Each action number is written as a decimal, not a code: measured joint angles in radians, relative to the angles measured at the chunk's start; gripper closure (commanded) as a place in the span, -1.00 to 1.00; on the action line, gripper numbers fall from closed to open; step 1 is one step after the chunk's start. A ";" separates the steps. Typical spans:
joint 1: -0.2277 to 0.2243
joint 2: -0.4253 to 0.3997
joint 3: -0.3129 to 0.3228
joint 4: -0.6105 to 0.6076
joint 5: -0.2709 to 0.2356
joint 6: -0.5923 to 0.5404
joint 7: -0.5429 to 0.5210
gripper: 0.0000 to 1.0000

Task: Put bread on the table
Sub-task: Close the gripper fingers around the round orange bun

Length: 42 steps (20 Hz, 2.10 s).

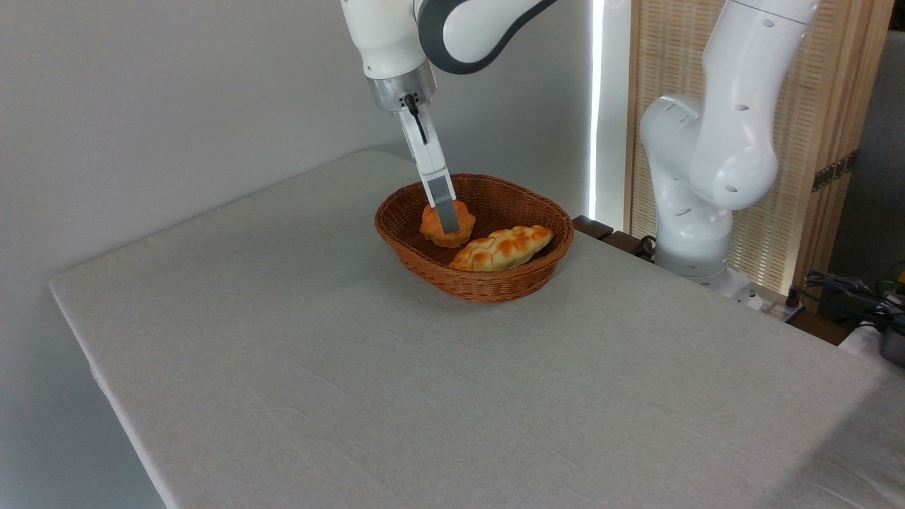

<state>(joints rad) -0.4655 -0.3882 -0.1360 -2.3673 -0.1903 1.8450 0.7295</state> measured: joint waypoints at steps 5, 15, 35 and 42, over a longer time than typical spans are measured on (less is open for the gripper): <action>-0.002 -0.001 0.000 0.000 -0.052 0.008 0.000 -1.00; -0.020 0.005 0.000 -0.040 -0.054 0.081 0.000 -1.00; -0.031 0.021 0.000 -0.083 -0.060 0.142 -0.007 0.72; -0.031 0.024 0.000 -0.080 -0.060 0.142 -0.007 0.88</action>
<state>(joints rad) -0.4961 -0.3646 -0.1358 -2.4470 -0.2501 1.9866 0.7228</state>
